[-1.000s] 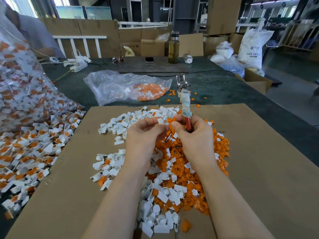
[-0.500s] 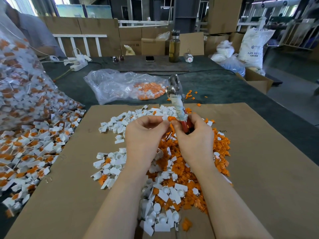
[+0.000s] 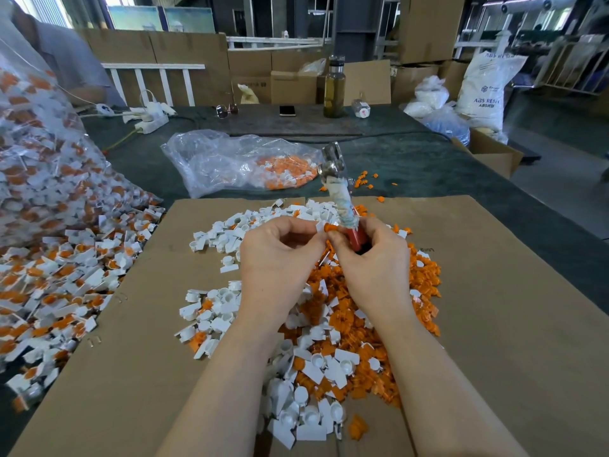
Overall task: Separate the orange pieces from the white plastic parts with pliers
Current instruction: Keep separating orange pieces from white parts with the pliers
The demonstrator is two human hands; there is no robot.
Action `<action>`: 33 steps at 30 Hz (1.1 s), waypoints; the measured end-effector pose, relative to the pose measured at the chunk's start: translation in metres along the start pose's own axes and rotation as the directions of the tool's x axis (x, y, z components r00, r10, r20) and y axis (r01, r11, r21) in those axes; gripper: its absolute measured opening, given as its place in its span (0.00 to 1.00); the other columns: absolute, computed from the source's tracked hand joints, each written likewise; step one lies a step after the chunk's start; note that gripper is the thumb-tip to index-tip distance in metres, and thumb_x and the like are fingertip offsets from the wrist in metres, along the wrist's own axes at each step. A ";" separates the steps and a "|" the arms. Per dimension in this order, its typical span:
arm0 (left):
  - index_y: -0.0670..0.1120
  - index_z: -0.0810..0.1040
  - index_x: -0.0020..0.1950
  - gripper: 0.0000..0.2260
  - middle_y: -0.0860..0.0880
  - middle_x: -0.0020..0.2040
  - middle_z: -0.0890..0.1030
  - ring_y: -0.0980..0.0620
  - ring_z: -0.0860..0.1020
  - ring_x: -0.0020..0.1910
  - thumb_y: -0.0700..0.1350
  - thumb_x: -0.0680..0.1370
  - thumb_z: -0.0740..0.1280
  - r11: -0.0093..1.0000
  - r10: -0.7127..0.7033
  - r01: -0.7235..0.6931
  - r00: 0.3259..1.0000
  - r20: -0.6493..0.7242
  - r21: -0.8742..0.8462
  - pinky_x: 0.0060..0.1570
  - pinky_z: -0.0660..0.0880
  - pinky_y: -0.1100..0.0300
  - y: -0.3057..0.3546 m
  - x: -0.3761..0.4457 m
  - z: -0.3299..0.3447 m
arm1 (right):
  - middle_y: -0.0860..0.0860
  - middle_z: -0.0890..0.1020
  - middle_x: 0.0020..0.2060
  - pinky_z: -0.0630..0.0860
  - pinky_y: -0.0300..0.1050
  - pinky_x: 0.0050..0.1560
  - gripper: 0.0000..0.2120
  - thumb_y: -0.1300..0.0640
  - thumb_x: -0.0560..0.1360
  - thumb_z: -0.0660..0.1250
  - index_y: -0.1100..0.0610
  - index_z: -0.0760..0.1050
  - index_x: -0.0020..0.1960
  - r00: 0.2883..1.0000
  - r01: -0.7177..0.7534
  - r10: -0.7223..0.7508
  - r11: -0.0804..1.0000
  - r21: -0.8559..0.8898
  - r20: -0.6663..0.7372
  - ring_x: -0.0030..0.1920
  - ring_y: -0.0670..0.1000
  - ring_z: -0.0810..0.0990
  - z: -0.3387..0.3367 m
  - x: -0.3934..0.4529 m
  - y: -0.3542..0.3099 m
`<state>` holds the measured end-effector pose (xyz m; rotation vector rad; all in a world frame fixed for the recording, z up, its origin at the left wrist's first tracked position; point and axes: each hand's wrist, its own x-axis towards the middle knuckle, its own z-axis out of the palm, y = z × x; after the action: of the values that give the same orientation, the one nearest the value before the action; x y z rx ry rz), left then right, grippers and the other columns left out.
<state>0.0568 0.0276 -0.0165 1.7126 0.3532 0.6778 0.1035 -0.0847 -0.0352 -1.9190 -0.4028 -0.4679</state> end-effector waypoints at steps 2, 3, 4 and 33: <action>0.55 0.83 0.38 0.08 0.61 0.34 0.83 0.63 0.81 0.34 0.43 0.71 0.77 1.000 0.016 -0.016 1.000 0.012 0.011 0.32 0.74 0.74 -0.001 0.000 -0.001 | 0.43 0.78 0.34 0.70 0.32 0.35 0.07 0.50 0.74 0.71 0.53 0.79 0.46 1.000 -0.005 0.005 1.000 0.008 0.008 0.36 0.42 0.76 0.000 0.000 0.000; 0.55 0.83 0.38 0.07 0.61 0.34 0.83 0.63 0.81 0.34 0.43 0.71 0.77 1.000 0.026 -0.026 0.999 0.019 0.018 0.32 0.74 0.74 -0.001 0.000 -0.001 | 0.43 0.79 0.34 0.71 0.33 0.34 0.07 0.50 0.74 0.71 0.54 0.79 0.46 1.000 -0.005 0.005 1.000 0.011 0.011 0.36 0.42 0.76 -0.001 0.000 0.000; 0.55 0.83 0.38 0.07 0.61 0.35 0.83 0.63 0.81 0.34 0.43 0.71 0.77 0.999 0.037 -0.037 0.999 0.025 0.024 0.32 0.74 0.74 -0.001 0.001 -0.001 | 0.43 0.78 0.34 0.71 0.33 0.34 0.07 0.50 0.74 0.72 0.53 0.79 0.45 1.000 -0.006 0.005 1.000 0.013 0.013 0.36 0.42 0.76 -0.001 0.000 0.000; 0.48 0.82 0.42 0.04 0.52 0.35 0.85 0.54 0.85 0.37 0.42 0.74 0.75 0.992 -0.060 0.056 0.998 -0.032 -0.116 0.40 0.80 0.63 -0.006 0.007 -0.009 | 0.42 0.80 0.35 0.73 0.31 0.35 0.07 0.60 0.75 0.68 0.48 0.78 0.45 0.923 -0.203 0.096 0.944 0.259 0.372 0.35 0.40 0.77 -0.011 0.002 -0.004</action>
<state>0.0581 0.0400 -0.0195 1.5769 0.3802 0.6740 0.1021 -0.0931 -0.0274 -1.7238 -0.5212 0.0476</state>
